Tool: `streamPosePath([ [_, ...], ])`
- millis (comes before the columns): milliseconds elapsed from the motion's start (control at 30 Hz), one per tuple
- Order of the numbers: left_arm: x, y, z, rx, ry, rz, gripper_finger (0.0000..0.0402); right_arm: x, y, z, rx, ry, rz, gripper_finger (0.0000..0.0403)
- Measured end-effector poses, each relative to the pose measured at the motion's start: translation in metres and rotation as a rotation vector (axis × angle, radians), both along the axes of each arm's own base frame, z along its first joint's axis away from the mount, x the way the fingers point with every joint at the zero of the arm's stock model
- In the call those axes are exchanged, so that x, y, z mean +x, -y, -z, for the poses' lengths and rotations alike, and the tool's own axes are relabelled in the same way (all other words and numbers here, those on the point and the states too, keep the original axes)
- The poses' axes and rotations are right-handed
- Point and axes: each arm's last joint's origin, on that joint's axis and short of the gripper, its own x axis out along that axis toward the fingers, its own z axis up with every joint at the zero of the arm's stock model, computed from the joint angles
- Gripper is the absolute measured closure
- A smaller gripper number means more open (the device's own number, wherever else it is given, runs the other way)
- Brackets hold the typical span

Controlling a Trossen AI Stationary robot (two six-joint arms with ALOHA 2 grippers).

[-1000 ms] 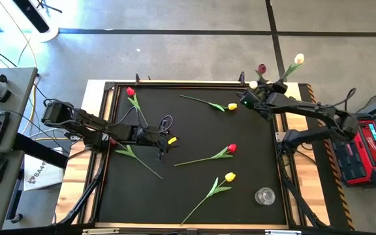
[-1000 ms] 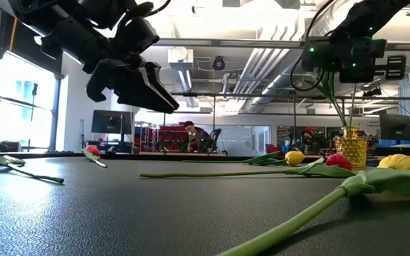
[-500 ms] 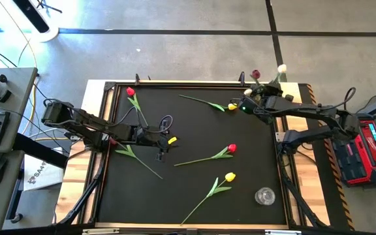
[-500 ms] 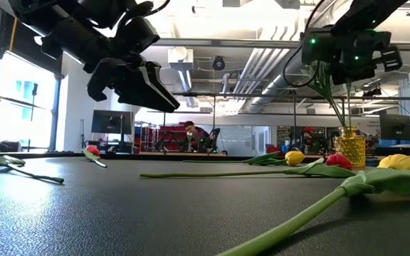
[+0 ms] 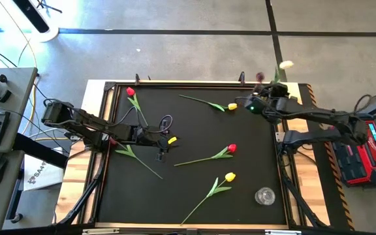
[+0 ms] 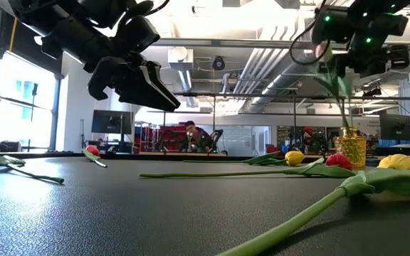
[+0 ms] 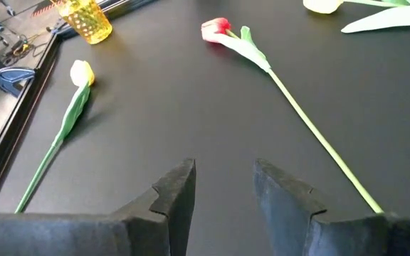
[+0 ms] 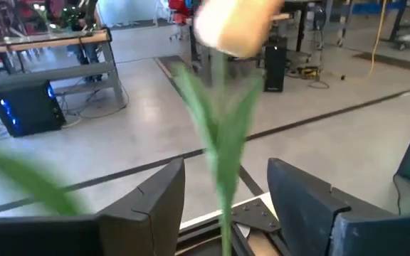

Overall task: Sort flowers into vase by color
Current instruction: Put the white flower into the yellow flower vase, then adjust the yellow flower vase

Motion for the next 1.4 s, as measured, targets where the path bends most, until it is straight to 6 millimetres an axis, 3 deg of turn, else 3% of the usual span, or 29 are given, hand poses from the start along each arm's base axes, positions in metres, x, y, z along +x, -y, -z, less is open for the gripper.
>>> streamPosePath([
  [300, 0.0, 0.0, 0.0, 0.0, 0.0, 0.0, 0.0268, -0.011, -0.004, -0.01, 0.022, 0.044, -0.023, 0.0213],
  [567, 0.0, 0.0, 0.0, 0.0, 0.0, 0.0, 0.0268, -0.022, -0.012, -0.017, 0.154, 0.211, -0.133, 0.0213],
  [1033, 0.0, 0.0, 0.0, 0.0, 0.001, -0.001, 0.0268, -0.041, -0.03, -0.028, 0.44, 0.357, -0.507, 0.0213],
  [1400, 0.001, 0.0, -0.001, -0.016, 0.016, -0.009, 0.0268, -0.036, -0.039, -0.025, 0.668, 0.413, -0.758, 0.0213],
])
